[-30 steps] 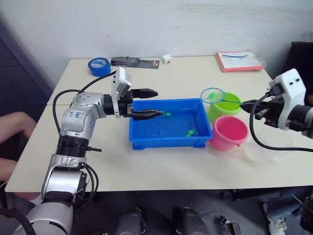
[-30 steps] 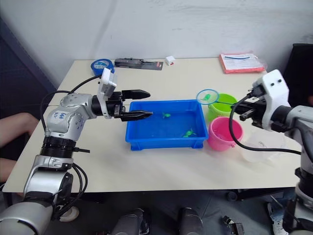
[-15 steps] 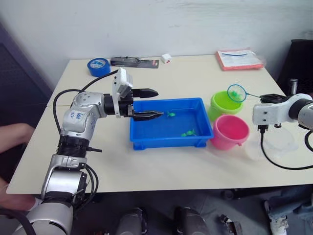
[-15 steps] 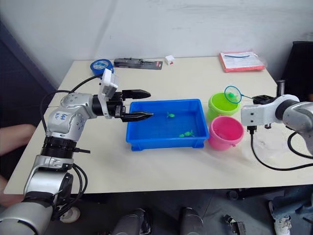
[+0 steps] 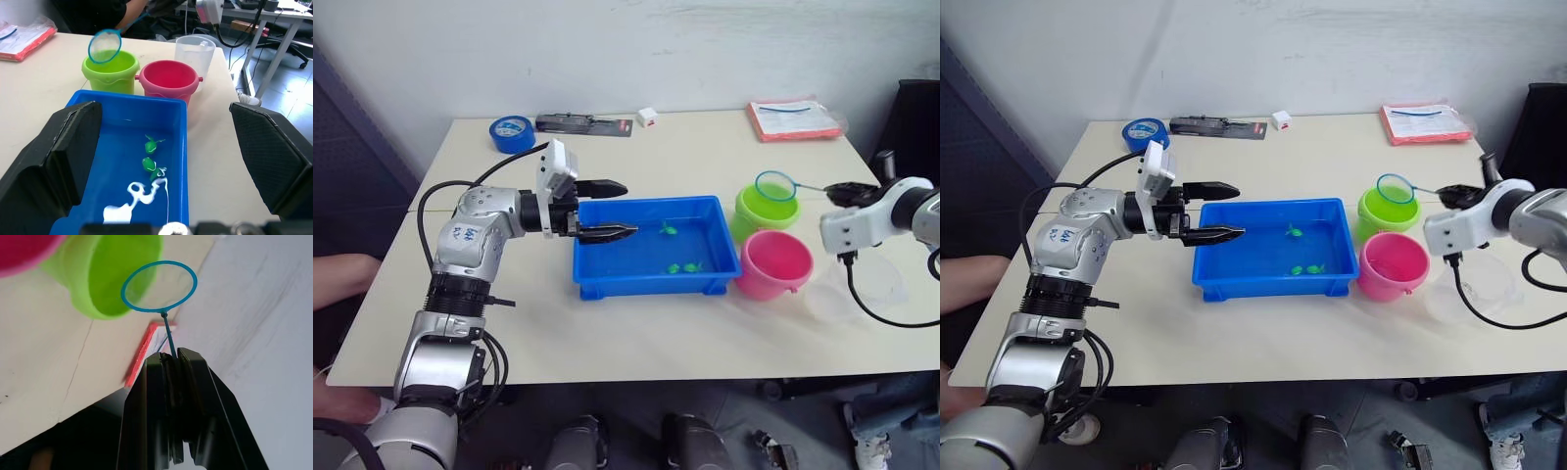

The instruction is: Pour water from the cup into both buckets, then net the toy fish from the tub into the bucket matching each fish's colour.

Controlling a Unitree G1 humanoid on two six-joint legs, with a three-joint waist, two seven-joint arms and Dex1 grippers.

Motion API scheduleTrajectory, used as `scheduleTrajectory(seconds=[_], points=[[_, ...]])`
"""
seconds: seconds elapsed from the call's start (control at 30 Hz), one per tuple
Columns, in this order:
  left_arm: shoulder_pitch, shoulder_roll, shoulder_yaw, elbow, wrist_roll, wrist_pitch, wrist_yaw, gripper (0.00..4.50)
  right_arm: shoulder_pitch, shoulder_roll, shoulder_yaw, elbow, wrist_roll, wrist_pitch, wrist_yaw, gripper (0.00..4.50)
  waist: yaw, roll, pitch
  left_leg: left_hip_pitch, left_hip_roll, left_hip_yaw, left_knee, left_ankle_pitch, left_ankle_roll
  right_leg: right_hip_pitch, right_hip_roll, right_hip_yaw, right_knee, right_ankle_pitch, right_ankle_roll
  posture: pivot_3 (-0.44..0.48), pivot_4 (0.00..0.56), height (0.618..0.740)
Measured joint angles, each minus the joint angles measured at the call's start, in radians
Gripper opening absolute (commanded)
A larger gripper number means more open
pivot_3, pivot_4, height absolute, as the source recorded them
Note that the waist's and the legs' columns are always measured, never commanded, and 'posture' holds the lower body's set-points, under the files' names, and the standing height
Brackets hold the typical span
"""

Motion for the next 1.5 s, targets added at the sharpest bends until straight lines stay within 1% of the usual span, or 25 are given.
scheduleTrajectory(seconds=[0.03, 0.1, 0.17, 0.2, 0.3, 0.37, 0.4, 0.47, 0.53, 0.63, 0.73, 0.83, 0.97, 1.13, 1.23, 1.4, 1.5], points=[[0.000, 0.004, -0.002, 0.000, 0.005, -0.004, -0.005, 4.50, 0.016, 0.022, -0.040, -0.017, 0.079, 0.064, 0.048, 0.80, 0.001, -0.001, 0.000, 0.000, 0.000, -0.001, 0.001, 0.000, 0.000, 0.000, 0.000, 0.000, 0.002, 0.000, 0.000, 0.000, 0.150, 0.740], [0.008, 0.022, -0.013, 0.003, 0.020, -0.025, -0.019, 4.50, 0.058, 0.102, -0.130, -0.110, 0.254, 0.258, 0.142, 0.80, 0.002, -0.001, -0.001, 0.000, 0.002, -0.003, 0.003, -0.001, 0.002, 0.001, 0.000, 0.000, 0.006, 0.000, -0.001, 0.000, 0.150, 0.740], [0.019, 0.038, -0.027, 0.016, 0.047, -0.057, -0.037, 4.50, 0.087, 0.157, -0.183, -0.231, 0.390, 0.446, 0.216, 0.80, 0.002, 0.001, -0.002, 0.000, 0.002, -0.004, 0.004, -0.003, 0.006, 0.000, 0.000, 0.000, 0.010, -0.001, -0.002, 0.000, 0.150, 0.740], [0.023, 0.049, -0.040, 0.032, 0.063, -0.080, -0.048, 4.50, 0.100, 0.163, -0.197, -0.288, 0.433, 0.508, 0.243, 0.80, 0.003, 0.001, -0.002, 0.000, 0.002, -0.004, 0.005, -0.004, 0.008, -0.001, 0.000, 0.000, 0.011, -0.001, -0.003, 0.000, 0.150, 0.740], [0.051, 0.083, -0.059, 0.061, 0.104, -0.132, -0.077, 4.50, 0.136, 0.167, -0.223, -0.439, 0.508, 0.597, 0.295, 0.80, 0.003, 0.003, -0.003, 0.001, 0.003, -0.004, 0.005, -0.005, 0.007, -0.001, 0.000, -0.001, 0.012, -0.003, -0.005, 0.000, 0.150, 0.740], [0.066, 0.087, -0.068, 0.071, 0.119, -0.147, -0.092, 4.50, 0.169, 0.169, -0.217, -0.501, 0.521, 0.598, 0.319, 0.80, 0.006, 0.001, -0.002, 0.000, 0.004, -0.005, 0.005, -0.005, 0.007, -0.002, 0.000, -0.003, 0.009, -0.004, -0.008, 0.000, 0.150, 0.740], [0.073, 0.087, -0.073, 0.071, 0.122, -0.152, -0.095, 4.50, 0.182, 0.169, -0.200, -0.512, 0.515, 0.576, 0.327, 0.80, 0.006, 0.001, -0.002, 0.000, 0.005, -0.005, 0.005, -0.006, 0.007, -0.002, 0.000, -0.004, 0.003, -0.007, -0.012, 0.000, 0.150, 0.740], [0.080, 0.087, -0.080, 0.070, 0.124, -0.157, -0.100, 4.50, 0.211, 0.170, -0.156, -0.512, 0.485, 0.508, 0.339, 0.80, 0.006, 0.002, -0.002, -0.001, 0.005, -0.003, 0.004, -0.007, 0.009, -0.001, -0.001, -0.003, -0.003, -0.007, -0.014, 0.000, 0.150, 0.740], [0.086, 0.090, -0.080, 0.066, 0.124, -0.158, -0.100, 4.50, 0.218, 0.176, -0.117, -0.491, 0.446, 0.439, 0.341, 0.80, 0.004, 0.002, -0.002, -0.002, 0.004, -0.001, 0.004, -0.007, 0.010, -0.001, -0.002, -0.001, -0.003, -0.006, -0.012, 0.000, 0.150, 0.740], [0.106, 0.093, -0.080, 0.031, 0.123, -0.152, -0.101, 4.50, 0.208, 0.191, -0.052, -0.409, 0.359, 0.307, 0.325, 0.80, 0.002, 0.001, -0.002, -0.002, 0.004, 0.001, 0.005, -0.007, 0.011, 0.000, -0.002, -0.001, -0.001, -0.001, -0.004, 0.000, 0.150, 0.740], [0.123, 0.110, -0.079, -0.005, 0.123, -0.138, -0.100, 4.50, 0.186, 0.198, 0.001, -0.321, 0.277, 0.192, 0.301, 0.80, 0.002, 0.002, -0.002, -0.002, 0.004, 0.001, 0.005, -0.006, 0.010, -0.001, -0.001, -0.001, 0.004, -0.001, -0.003, 0.000, 0.150, 0.740], [0.139, 0.124, -0.077, -0.039, 0.120, -0.117, -0.094, 4.50, 0.166, 0.203, 0.026, -0.260, 0.238, 0.109, 0.292, 0.80, 0.001, 0.002, -0.003, 0.000, 0.005, 0.001, 0.005, -0.006, 0.009, -0.001, 0.000, -0.001, 0.005, -0.002, -0.004, 0.000, 0.150, 0.740], [0.152, 0.133, -0.074, -0.059, 0.118, -0.095, -0.084, 4.50, 0.159, 0.232, 0.043, -0.198, 0.230, 0.032, 0.300, 0.80, 0.001, 0.002, -0.003, 0.000, 0.005, 0.000, 0.005, -0.006, 0.009, 0.000, 0.000, -0.001, 0.006, -0.003, -0.007, 0.000, 0.150, 0.740], [0.162, 0.139, -0.056, -0.084, 0.112, -0.077, -0.074, 4.50, 0.161, 0.278, 0.038, -0.191, 0.345, 0.067, 0.389, 0.80, 0.003, 0.002, -0.003, 0.000, 0.005, 0.000, 0.006, -0.006, 0.009, 0.001, 0.000, -0.001, 0.007, -0.002, -0.005, 0.000, 0.150, 0.740], [0.163, 0.143, -0.055, -0.089, 0.110, -0.071, -0.070, 4.50, 0.161, 0.297, 0.031, -0.194, 0.401, 0.128, 0.432, 0.80, 0.003, 0.002, -0.003, 0.000, 0.006, -0.001, 0.007, -0.006, 0.009, 0.000, 0.000, -0.001, 0.008, -0.002, -0.005, 0.000, 0.150, 0.740], [0.163, 0.143, -0.054, -0.099, 0.102, -0.065, -0.061, 4.50, 0.188, 0.354, 0.006, -0.257, 0.556, 0.372, 0.499, 0.80, 0.003, 0.002, -0.003, 0.000, 0.006, -0.001, 0.008, -0.006, 0.009, 0.000, -0.001, -0.001, 0.012, -0.002, -0.006, 0.000, 0.150, 0.740], [0.163, 0.143, -0.054, -0.116, 0.100, -0.065, -0.056, 4.50, 0.204, 0.370, -0.051, -0.306, 0.662, 0.576, 0.508, 0.80, 0.006, 0.002, -0.003, 0.000, 0.006, -0.003, 0.008, -0.006, 0.009, 0.000, -0.002, -0.002, 0.012, -0.003, -0.007, 0.000, 0.150, 0.740]])
